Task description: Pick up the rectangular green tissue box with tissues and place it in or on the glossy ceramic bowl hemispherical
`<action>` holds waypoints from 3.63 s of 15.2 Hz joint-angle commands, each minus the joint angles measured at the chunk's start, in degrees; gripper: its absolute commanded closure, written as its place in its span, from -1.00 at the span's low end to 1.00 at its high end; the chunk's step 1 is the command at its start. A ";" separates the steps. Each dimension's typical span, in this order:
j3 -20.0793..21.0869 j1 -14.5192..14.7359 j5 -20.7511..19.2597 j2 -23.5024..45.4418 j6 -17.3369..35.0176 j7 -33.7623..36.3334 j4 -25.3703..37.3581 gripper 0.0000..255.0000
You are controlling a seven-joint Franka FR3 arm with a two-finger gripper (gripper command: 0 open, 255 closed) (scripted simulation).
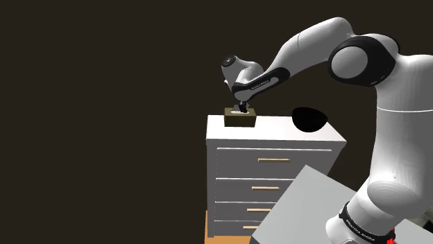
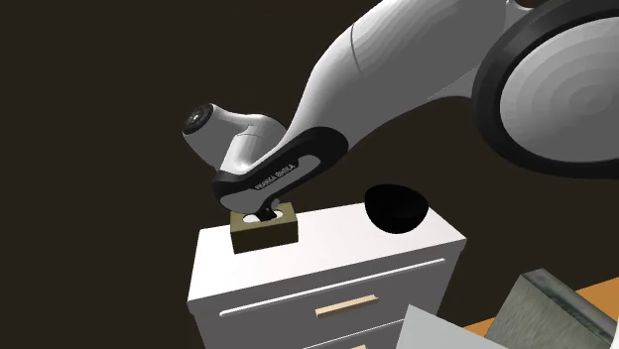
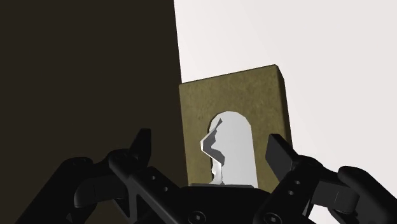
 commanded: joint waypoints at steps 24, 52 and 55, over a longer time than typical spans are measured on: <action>0.70 0.02 2.53 -3.93 -6.58 -4.96 3.93 1.00; -1.80 -4.60 5.31 -20.08 -10.60 -17.21 -2.38 1.00; -3.43 -6.30 5.21 -24.36 -8.37 -19.71 -7.18 1.00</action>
